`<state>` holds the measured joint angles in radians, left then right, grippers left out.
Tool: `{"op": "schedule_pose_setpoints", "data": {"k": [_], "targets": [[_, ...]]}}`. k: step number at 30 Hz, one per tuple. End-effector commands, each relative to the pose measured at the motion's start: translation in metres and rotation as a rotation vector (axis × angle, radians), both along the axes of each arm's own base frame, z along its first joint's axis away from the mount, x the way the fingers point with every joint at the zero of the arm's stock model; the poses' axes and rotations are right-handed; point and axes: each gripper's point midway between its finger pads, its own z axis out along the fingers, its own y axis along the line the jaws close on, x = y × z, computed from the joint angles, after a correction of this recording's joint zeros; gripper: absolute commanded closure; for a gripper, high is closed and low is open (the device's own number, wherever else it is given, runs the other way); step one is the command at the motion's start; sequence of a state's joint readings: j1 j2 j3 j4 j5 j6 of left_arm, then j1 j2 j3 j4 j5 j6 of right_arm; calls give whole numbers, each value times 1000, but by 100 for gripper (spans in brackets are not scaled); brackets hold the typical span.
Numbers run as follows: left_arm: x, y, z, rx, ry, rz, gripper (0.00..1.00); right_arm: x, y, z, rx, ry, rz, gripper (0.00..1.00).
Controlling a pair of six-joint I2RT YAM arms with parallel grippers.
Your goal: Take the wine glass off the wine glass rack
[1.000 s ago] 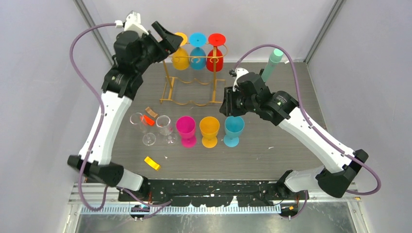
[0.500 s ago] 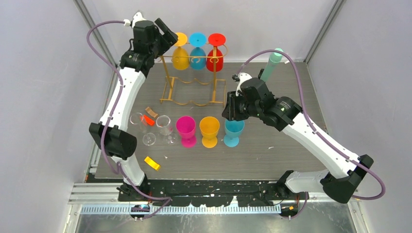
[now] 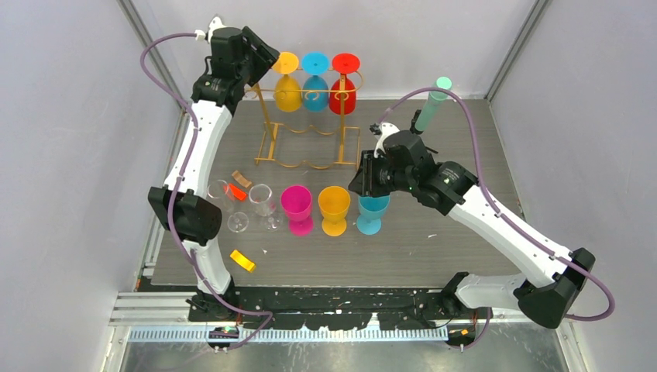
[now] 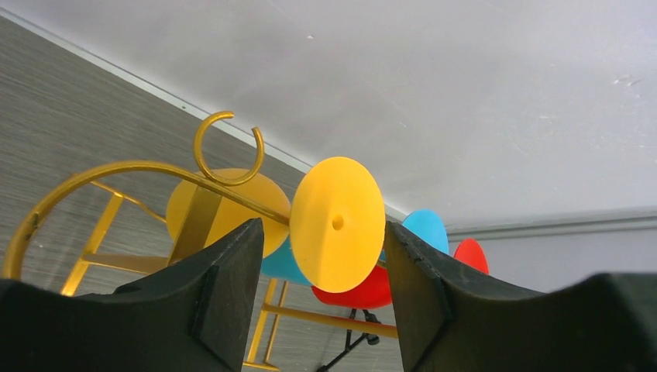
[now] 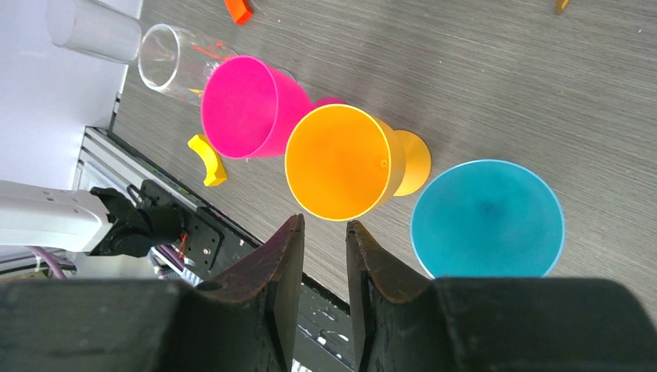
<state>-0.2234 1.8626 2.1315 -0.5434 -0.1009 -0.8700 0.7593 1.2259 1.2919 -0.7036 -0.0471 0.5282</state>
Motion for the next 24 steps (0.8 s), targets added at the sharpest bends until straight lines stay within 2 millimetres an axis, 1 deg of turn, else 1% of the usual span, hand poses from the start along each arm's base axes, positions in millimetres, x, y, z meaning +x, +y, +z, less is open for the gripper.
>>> {"op": "schedule_pose_setpoints", "data": {"k": [1, 5, 12, 14, 18, 24], "targets": [[2, -3, 17, -66, -41, -8, 40, 2, 8, 27, 97, -61, -3, 68], [3, 0, 11, -71, -40, 15, 40, 0, 10, 26, 108, -56, 7, 69], [5, -3, -2, -53, -12, -4, 40, -4, 15, 20, 138, -36, 21, 69], [7, -4, -5, -55, -7, -8, 43, -4, 15, 19, 141, -32, 22, 69], [9, -5, -3, -60, -16, -7, 49, -4, 16, 15, 142, -24, 22, 69], [14, -8, -6, -81, -16, -20, 50, -6, 15, 10, 138, -12, 19, 70]]}}
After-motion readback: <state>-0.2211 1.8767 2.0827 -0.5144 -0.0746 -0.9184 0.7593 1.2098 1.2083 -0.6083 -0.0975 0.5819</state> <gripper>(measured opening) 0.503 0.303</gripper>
